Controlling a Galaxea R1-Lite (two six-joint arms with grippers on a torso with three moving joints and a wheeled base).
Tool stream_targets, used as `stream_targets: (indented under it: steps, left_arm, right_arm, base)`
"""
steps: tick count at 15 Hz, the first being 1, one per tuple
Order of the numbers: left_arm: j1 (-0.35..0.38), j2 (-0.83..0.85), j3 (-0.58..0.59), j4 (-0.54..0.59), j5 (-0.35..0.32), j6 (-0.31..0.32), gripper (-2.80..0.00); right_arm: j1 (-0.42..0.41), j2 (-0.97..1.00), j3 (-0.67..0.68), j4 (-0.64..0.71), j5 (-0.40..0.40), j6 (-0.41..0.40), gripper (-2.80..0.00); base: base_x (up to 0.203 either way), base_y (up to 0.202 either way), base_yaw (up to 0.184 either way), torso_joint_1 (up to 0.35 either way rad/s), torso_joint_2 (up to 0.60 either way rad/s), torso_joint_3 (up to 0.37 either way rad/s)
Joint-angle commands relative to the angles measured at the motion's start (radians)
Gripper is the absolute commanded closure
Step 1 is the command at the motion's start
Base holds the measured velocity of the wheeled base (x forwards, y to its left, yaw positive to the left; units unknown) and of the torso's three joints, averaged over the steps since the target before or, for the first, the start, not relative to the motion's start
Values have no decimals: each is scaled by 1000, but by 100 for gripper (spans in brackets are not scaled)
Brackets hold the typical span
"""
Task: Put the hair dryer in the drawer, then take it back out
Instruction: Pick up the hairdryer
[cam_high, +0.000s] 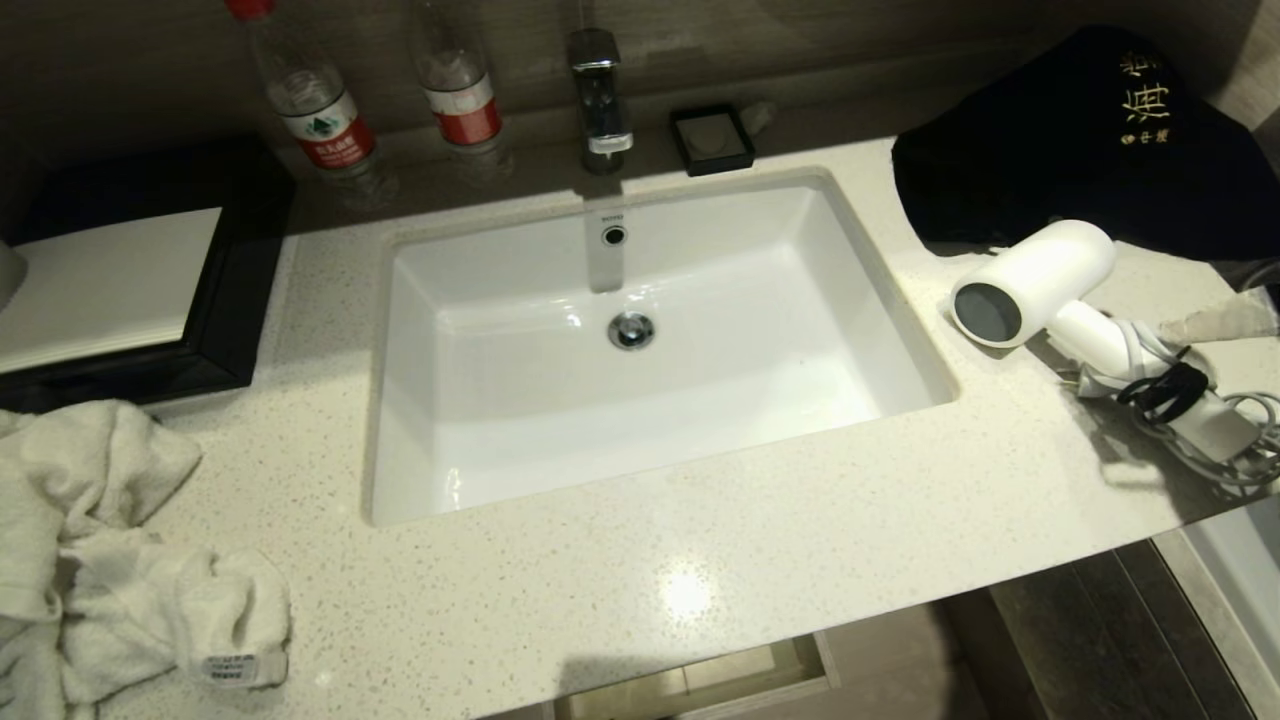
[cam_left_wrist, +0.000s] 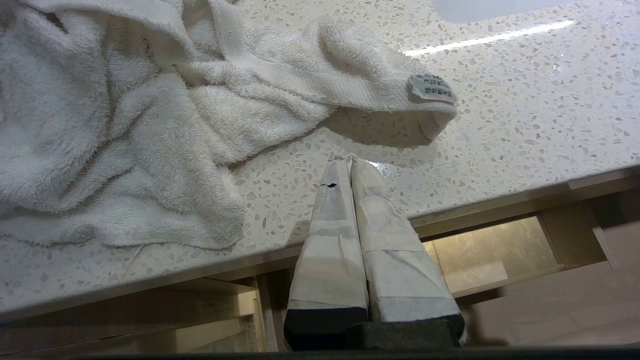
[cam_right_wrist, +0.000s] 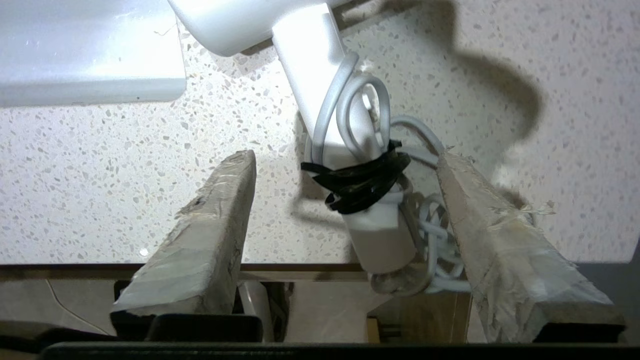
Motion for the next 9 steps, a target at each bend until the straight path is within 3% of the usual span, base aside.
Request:
stream_targets:
  steps: [1,3,6,9]
  left_arm:
    - [0,0,0,-1,1,-1,0]
    - [0,0,0,-1,0,-1,0]
    - [0,1,0,-1,0,-1,0]
    - [0,1,0,-1,1,-1,0]
  right_arm:
    - [-65,67,-28,11,91,-75,-280]
    - [-104,101,-46,38,115,-134,-280]
    - [-107,139,-51,52,146,-152,-280]
    - [-106,160,-36,53,161,-223,-280]
  base:
    - [0,0,0,0,0,0]
    - [0,0,0,0,0,0]
    - [0,0,0,0,0,0]
    - [0,0,0,0,0,0]
